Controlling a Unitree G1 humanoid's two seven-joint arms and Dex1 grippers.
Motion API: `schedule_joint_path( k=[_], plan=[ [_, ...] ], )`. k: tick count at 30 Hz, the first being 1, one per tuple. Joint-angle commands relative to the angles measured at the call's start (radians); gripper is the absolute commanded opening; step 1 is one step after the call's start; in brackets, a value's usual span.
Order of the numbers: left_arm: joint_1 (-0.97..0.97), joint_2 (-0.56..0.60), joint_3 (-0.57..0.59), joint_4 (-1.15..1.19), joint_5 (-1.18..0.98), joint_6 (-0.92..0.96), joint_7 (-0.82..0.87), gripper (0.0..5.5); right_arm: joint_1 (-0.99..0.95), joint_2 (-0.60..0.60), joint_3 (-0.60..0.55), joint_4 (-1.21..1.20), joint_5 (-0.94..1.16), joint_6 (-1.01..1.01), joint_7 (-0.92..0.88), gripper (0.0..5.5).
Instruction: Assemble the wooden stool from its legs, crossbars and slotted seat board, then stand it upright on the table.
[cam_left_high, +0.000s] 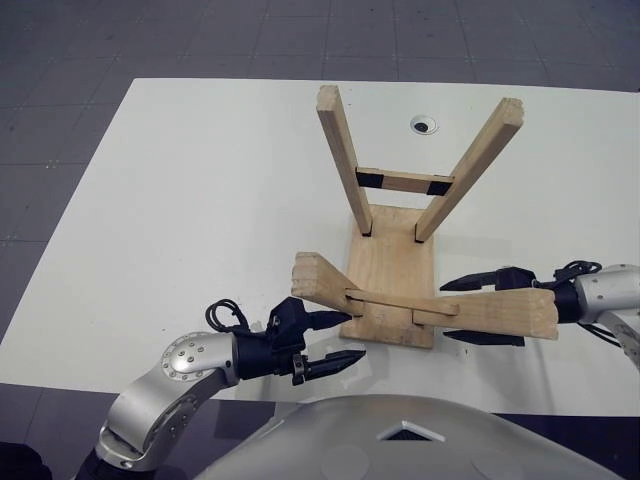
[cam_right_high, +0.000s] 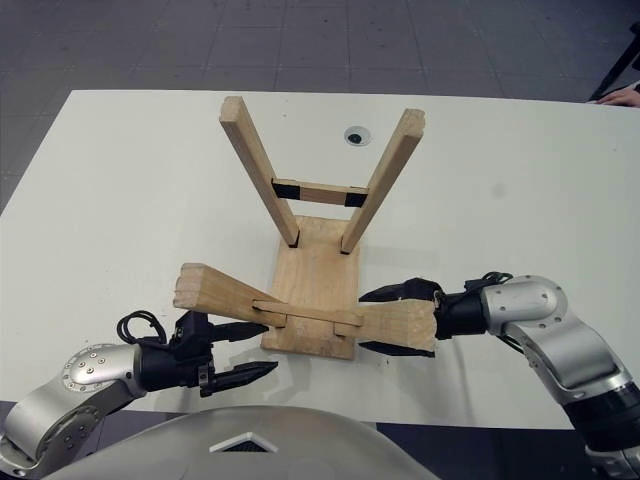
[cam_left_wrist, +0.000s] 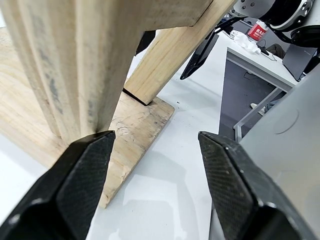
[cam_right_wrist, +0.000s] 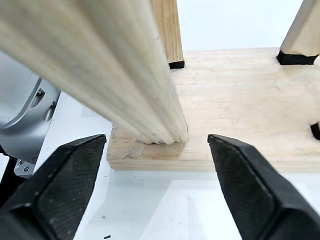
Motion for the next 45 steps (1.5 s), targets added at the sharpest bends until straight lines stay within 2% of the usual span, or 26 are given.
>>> schedule_joint_path(
  k=[1,6,10,15,19,24,27,37,41,45],
  plan=[
    [-0.008,0.008,0.011,-0.001,-0.001,0.003,0.012,3.08,0.004,0.011,-0.042,0.000,-0.029,0.002,-0.003,4.55],
    [-0.010,0.002,0.011,-0.006,-0.005,0.011,0.023,3.08,0.111,0.071,-0.136,0.009,-0.101,-0.016,-0.153,5.44],
    [0.001,-0.010,0.007,-0.013,-0.019,0.017,0.034,3.08,0.222,0.152,-0.205,-0.011,-0.192,-0.012,-0.331,5.48],
    [-0.001,-0.017,0.002,-0.005,-0.015,0.011,0.044,3.08,0.273,0.200,-0.204,-0.036,-0.252,-0.034,-0.385,5.48],
    [-0.008,-0.018,0.002,0.004,-0.013,0.009,0.041,3.08,0.314,0.188,-0.203,-0.057,-0.248,-0.034,-0.334,5.48],
    [-0.005,-0.019,0.005,0.007,-0.009,0.007,0.041,3.08,0.399,0.070,-0.257,-0.098,-0.217,-0.068,-0.150,5.48],
    [-0.006,-0.019,0.002,0.009,-0.005,0.006,0.039,3.08,0.379,0.061,-0.284,-0.103,-0.204,-0.061,-0.124,5.48],
    [-0.010,-0.027,-0.021,0.016,0.005,0.007,0.045,3.08,0.274,0.247,-0.179,-0.106,-0.229,-0.015,-0.264,5.48],
    [-0.012,-0.033,-0.026,0.023,0.009,0.004,0.051,3.08,0.287,0.273,-0.130,-0.128,-0.229,-0.011,-0.267,5.48],
    [-0.023,-0.039,-0.031,0.029,0.009,0.006,0.053,3.08,0.320,0.245,-0.106,-0.149,-0.237,-0.031,-0.229,5.48]
  ],
)
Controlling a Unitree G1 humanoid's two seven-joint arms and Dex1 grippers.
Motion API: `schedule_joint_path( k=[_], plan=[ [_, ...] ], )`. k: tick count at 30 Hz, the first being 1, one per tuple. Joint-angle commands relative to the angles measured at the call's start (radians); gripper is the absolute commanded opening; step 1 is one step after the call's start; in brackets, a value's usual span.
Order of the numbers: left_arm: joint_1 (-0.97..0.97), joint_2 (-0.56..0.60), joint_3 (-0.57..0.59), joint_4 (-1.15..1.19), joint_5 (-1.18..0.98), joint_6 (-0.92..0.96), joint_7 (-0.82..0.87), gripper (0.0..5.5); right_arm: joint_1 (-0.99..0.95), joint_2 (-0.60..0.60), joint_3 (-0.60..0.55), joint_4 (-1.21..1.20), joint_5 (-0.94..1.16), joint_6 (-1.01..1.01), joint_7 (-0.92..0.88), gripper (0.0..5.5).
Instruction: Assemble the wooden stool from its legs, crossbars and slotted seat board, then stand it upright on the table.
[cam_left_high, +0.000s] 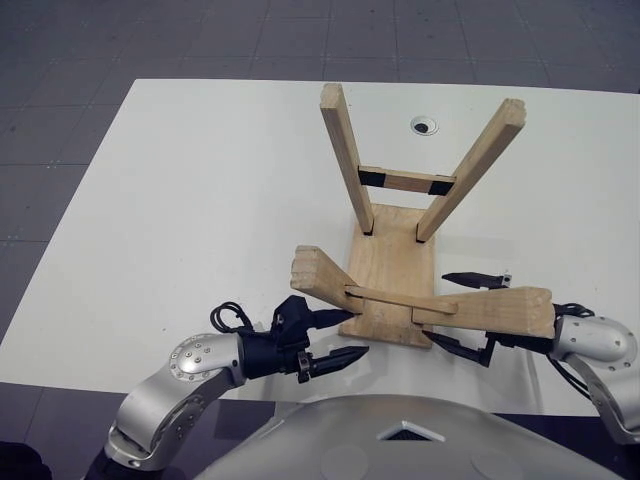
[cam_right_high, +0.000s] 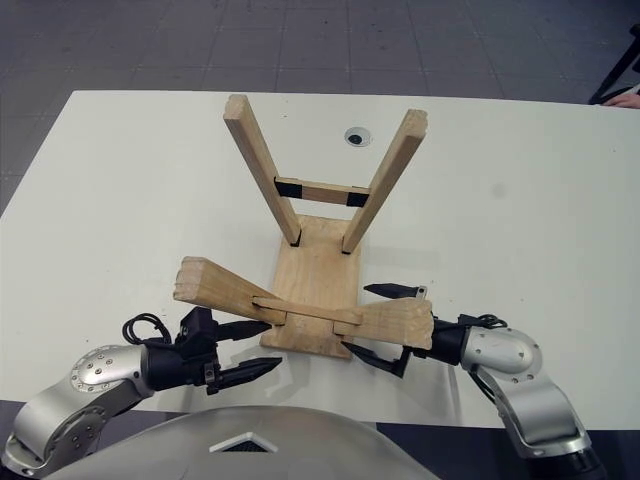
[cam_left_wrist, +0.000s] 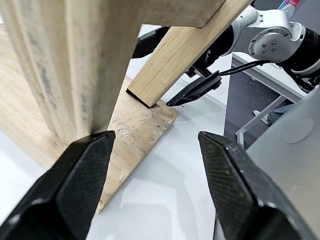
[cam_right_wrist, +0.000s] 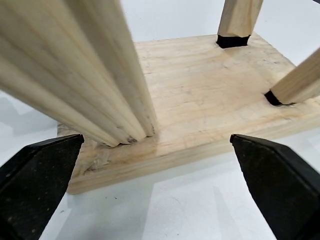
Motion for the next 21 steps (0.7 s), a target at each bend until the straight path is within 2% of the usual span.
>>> schedule_joint_path(
  k=[1,6,13,21],
  plan=[
    [-0.022,-0.007,-0.004,0.012,0.008,0.000,0.013,3.08,0.028,-0.032,0.011,-0.023,-0.013,-0.013,0.037,5.48],
    [-0.043,-0.020,-0.039,0.015,0.013,0.006,0.016,3.08,0.004,-0.013,0.005,-0.005,-0.012,-0.009,0.025,5.48],
    [-0.054,-0.016,-0.042,0.021,0.006,0.008,0.016,3.08,-0.088,0.102,0.003,0.058,-0.030,0.007,-0.109,5.48],
    [-0.065,-0.020,-0.038,0.033,0.005,0.004,0.018,3.08,-0.110,0.135,0.008,0.054,-0.035,0.015,-0.154,5.48]
  ],
)
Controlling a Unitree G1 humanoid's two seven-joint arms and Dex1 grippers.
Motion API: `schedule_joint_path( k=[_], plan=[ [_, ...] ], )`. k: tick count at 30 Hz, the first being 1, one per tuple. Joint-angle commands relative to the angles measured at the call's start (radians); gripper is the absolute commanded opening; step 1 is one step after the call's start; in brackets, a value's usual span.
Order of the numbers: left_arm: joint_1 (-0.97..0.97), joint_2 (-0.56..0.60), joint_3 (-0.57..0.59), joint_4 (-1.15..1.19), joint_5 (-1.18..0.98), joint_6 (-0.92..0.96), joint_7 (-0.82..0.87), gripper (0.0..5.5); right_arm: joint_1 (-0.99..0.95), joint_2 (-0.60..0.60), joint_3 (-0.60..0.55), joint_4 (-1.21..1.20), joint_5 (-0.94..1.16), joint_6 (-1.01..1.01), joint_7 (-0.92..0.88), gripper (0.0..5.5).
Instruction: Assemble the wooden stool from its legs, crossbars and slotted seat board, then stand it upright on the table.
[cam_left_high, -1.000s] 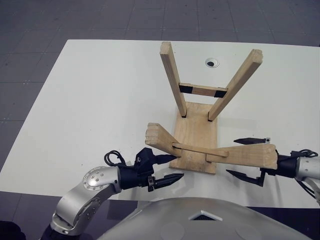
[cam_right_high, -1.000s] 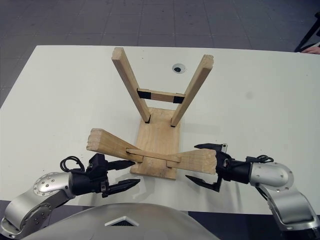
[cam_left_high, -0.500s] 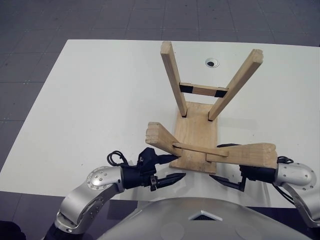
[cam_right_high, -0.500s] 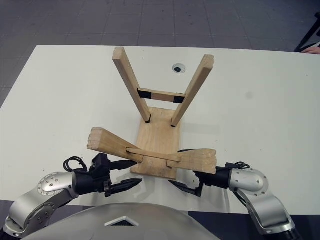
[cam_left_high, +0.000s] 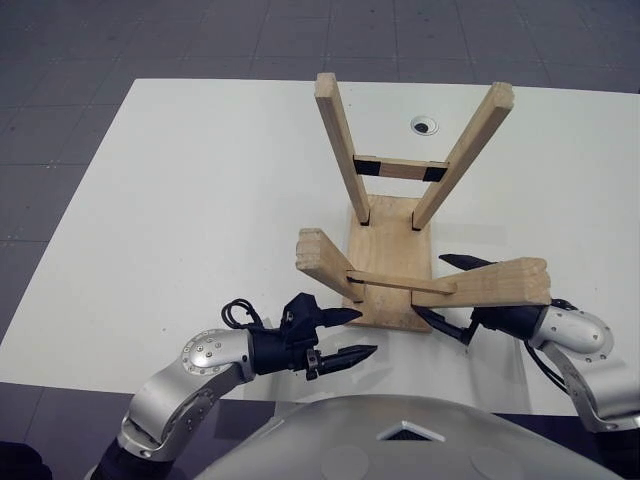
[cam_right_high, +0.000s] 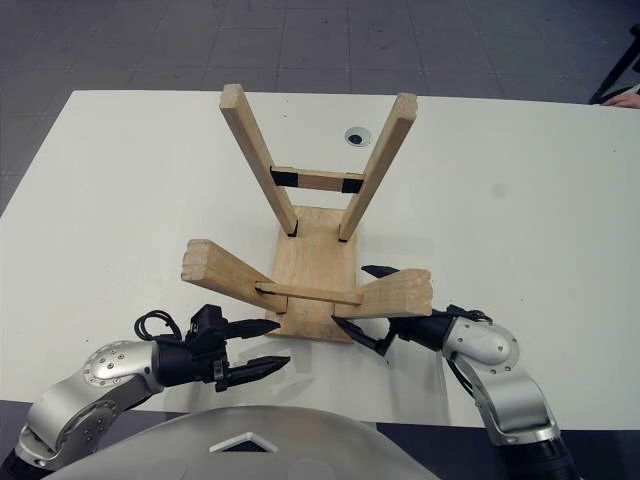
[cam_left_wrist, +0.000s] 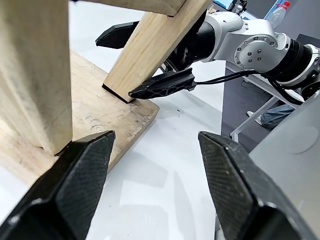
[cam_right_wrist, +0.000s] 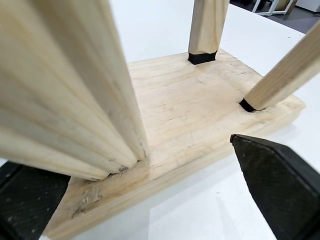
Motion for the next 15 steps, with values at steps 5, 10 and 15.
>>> schedule_joint_path(
  k=[5,10,15],
  plan=[
    [-0.028,0.009,0.030,0.006,-0.001,0.002,0.009,3.08,-0.009,-0.001,-0.015,-0.023,-0.007,0.003,-0.014,5.48],
    [-0.038,0.054,0.150,0.018,-0.037,-0.004,-0.023,3.08,0.136,-0.068,-0.109,-0.168,0.059,-0.015,0.051,5.48],
    [-0.017,0.150,0.223,0.046,-0.024,-0.007,-0.102,3.08,0.243,-0.116,-0.212,-0.250,0.105,-0.001,0.099,5.48]
  ],
)
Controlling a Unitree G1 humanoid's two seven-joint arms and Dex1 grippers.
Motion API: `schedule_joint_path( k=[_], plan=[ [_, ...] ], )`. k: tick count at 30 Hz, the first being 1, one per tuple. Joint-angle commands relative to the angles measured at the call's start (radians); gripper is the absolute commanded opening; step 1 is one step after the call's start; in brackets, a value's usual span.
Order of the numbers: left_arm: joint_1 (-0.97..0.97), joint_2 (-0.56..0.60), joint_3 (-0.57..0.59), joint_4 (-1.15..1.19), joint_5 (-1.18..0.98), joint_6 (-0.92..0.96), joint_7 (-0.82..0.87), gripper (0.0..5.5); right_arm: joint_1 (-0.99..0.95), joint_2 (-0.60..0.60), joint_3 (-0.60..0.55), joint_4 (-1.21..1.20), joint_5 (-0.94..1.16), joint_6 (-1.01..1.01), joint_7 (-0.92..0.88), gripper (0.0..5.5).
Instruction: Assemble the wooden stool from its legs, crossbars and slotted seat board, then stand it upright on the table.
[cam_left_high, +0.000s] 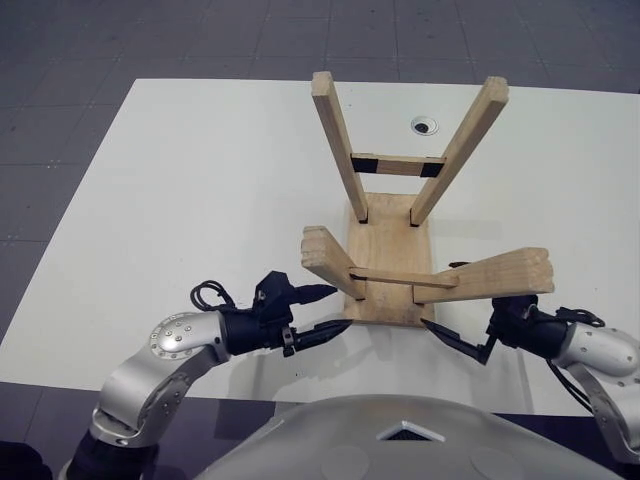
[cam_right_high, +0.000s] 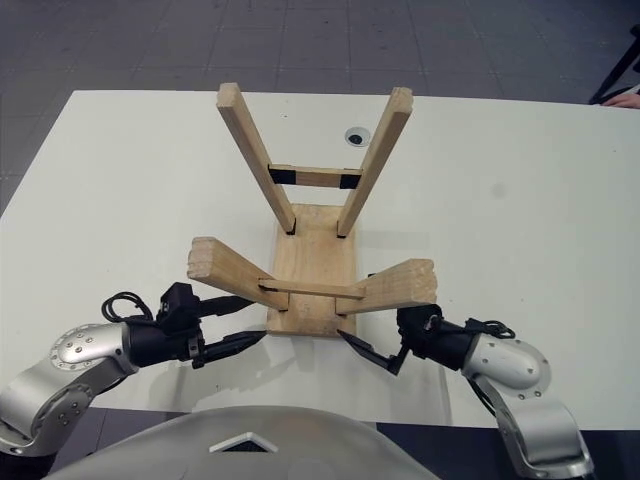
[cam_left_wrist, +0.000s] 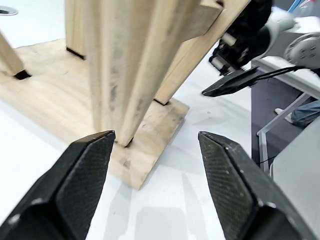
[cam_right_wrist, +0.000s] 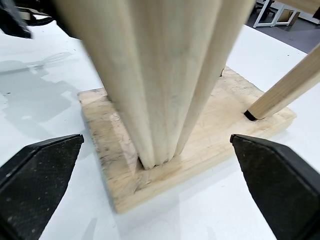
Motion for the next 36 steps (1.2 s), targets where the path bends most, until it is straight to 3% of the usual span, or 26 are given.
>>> schedule_joint_path(
  k=[1,5,9,12,19,24,28,32,36],
  plan=[
    [0.033,0.084,0.059,-0.003,0.004,0.004,-0.058,3.08,0.064,-0.027,-0.079,-0.058,0.036,0.025,0.011,5.48],
    [0.062,0.134,0.138,-0.010,-0.006,0.053,-0.045,3.08,0.100,0.012,-0.139,-0.106,0.057,0.102,-0.076,5.48],
    [-0.010,0.112,0.227,0.050,-0.009,0.121,0.051,3.08,0.073,0.020,-0.232,-0.075,0.100,0.347,-0.228,5.48],
    [-0.062,0.039,0.242,0.062,0.032,0.146,0.195,3.08,-0.005,0.099,-0.283,-0.068,0.152,0.489,-0.391,5.48],
    [-0.100,-0.257,0.225,-0.071,0.061,0.211,0.588,3.08,-0.046,0.306,-0.162,-0.265,0.034,0.601,-0.723,5.48],
    [0.050,-0.409,0.035,-0.224,0.201,0.132,0.756,3.08,0.095,0.499,0.073,-0.408,-0.093,0.429,-0.868,5.48],
    [0.123,-0.458,-0.003,-0.220,0.283,0.033,0.787,3.08,0.163,0.557,0.152,-0.384,-0.187,0.250,-0.894,5.48],
    [0.136,-0.464,0.013,-0.214,0.292,0.009,0.772,3.08,0.221,0.591,0.170,-0.320,-0.224,0.150,-0.901,5.48],
    [0.101,-0.491,0.093,-0.169,0.296,-0.035,0.786,3.08,0.212,0.611,0.070,-0.248,-0.251,0.105,-0.929,5.48]
  ],
)
